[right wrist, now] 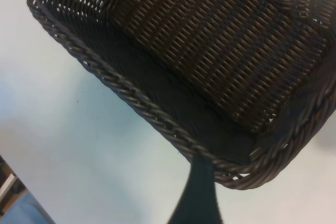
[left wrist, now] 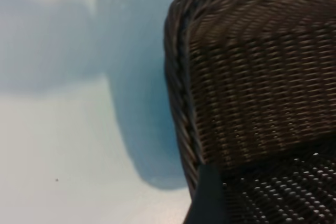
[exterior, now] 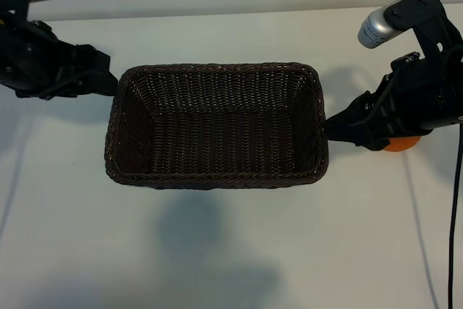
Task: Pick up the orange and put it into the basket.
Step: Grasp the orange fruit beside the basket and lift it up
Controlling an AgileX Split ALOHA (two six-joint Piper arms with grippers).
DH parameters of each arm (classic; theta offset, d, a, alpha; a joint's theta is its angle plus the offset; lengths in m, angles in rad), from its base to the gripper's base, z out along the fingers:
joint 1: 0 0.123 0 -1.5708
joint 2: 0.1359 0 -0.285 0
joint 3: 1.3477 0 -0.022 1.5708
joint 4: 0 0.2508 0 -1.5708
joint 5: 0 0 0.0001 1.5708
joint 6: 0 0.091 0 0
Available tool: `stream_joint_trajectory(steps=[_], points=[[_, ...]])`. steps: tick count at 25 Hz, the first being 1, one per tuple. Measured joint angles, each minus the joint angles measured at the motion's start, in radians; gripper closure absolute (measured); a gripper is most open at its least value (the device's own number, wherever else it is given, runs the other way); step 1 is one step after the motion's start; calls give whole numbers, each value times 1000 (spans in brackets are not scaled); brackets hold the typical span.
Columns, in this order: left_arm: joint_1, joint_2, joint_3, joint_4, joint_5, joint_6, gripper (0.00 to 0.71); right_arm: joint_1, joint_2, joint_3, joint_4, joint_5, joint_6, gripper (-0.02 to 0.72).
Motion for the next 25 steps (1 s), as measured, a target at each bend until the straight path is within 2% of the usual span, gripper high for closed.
stream_joint_trajectory(steps=[5, 9, 13, 16, 25], points=[[0, -101, 0, 12, 0, 18, 118, 0, 0, 0, 0, 1, 0, 108], [3, -154, 0, 106, -1, -18, 118, 0, 0, 0, 0, 1, 0, 108], [78, -185, 0, 247, -8, -125, 118, 0, 0, 0, 0, 1, 0, 108], [140, -198, 0, 278, -4, -147, 118, 0, 0, 0, 0, 1, -1, 108], [159, -312, 0, 288, 50, -115, 119, 0, 0, 0, -1, 1, -7, 108]])
